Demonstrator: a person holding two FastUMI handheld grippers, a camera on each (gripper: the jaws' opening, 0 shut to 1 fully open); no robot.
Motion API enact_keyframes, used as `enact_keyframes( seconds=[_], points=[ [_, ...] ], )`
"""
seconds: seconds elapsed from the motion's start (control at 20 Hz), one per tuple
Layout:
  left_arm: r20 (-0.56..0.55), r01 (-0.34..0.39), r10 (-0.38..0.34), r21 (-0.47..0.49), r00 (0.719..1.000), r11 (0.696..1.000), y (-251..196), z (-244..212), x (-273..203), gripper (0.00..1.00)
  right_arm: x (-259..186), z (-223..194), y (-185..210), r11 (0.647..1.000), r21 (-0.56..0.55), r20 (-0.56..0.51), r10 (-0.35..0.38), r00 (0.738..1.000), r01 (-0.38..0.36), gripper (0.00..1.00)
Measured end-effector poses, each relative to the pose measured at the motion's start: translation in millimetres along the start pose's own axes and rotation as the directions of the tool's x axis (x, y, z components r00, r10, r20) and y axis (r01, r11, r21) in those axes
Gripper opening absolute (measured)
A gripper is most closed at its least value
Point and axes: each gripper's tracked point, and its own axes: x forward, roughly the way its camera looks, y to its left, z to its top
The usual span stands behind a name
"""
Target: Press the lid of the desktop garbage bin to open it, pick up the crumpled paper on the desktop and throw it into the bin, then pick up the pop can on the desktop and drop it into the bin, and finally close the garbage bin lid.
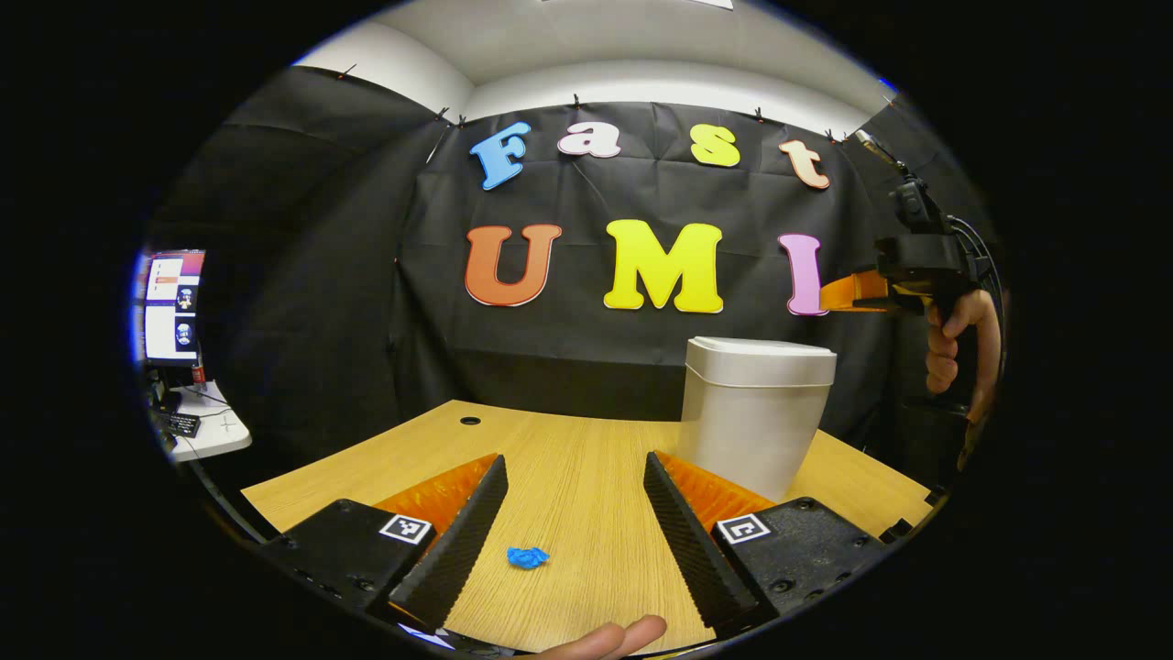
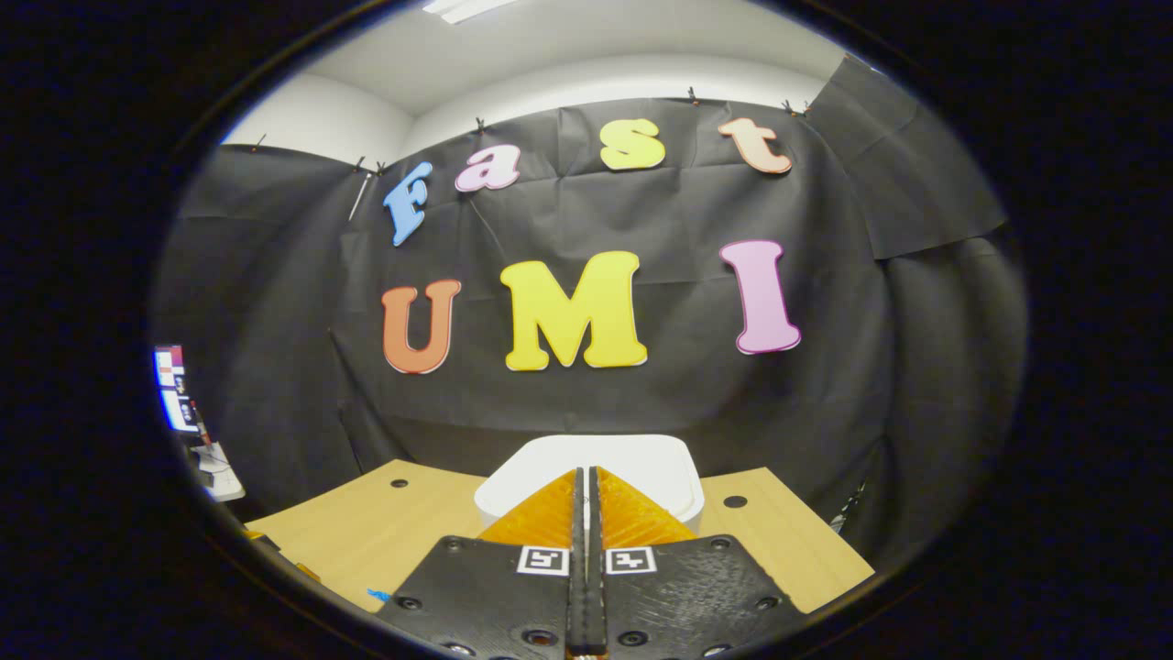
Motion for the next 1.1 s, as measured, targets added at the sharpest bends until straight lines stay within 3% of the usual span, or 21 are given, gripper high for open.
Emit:
enact_keyframes(
  seconds=[0.15, 0.7, 0.95, 1.1],
  points=[
    [-0.001, -0.01, 0.01, 0.01, 1.0, 1.0, 4.5, 0.8, 3.9, 0.97, 29.8, -23.3, -1.3, 1.0, 0.01, -0.108, -0.016, 0.994, 0.017, 0.0],
    [-0.039, -0.022, 0.022, 0.01, 0.999, 1.0, 20.1, -6.9, 10.7, 0.97, 56.7, -45.9, 12.4, 1.0, 0.008, -0.165, 0.018, 0.986, -0.017, 0.01],
    [-0.037, 0.0, 0.001, 0.012, 0.999, 1.0, 17.0, -7.0, 9.6, 0.97, 54.6, -44.9, 11.9, 0.999, -0.046, -0.129, -0.02, 0.991, 0.015, 0.01],
    [-0.037, -0.002, 0.003, 0.014, 0.999, 1.0, 18.2, -5.7, 9.1, 0.96, 38.6, -32.7, 8.2, 0.995, -0.089, -0.022, -0.05, 0.998, 0.048, 0.0]
  ],
)
